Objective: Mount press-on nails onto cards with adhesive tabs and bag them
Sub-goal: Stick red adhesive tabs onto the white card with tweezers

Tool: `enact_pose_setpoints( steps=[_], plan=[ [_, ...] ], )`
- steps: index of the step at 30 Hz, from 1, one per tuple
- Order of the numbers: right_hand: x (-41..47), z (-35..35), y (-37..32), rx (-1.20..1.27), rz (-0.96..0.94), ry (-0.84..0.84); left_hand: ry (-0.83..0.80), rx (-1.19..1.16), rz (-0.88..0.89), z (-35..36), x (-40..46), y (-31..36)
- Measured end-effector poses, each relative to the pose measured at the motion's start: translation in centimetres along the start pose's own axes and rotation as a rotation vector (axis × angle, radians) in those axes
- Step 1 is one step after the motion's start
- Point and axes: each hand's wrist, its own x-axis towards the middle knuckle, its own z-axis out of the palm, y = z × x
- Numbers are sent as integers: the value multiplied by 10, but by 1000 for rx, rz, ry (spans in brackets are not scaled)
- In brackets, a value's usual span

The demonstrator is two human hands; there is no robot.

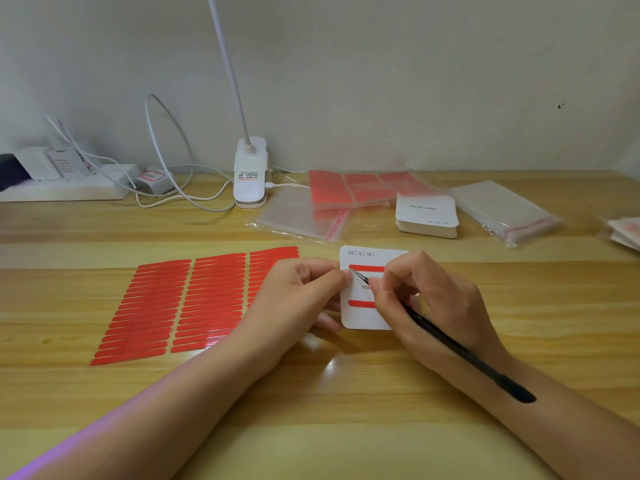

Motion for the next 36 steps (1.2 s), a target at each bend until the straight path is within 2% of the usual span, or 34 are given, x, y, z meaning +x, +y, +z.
enact_pose_setpoints(
  steps=[15,23,30,36],
  plan=[
    [0,0,-1,-15,-38,-7,21,20,5,1,0,-1],
    [-1,-3,-4,28,26,-20,16,12,-4,1,0,-1],
    [-2,-4,-7,111,182,-26,21,9,-9,2,1,-2],
    [1,-5,-10,306,365,55,41,-4,-20,1,1,-1]
  ],
)
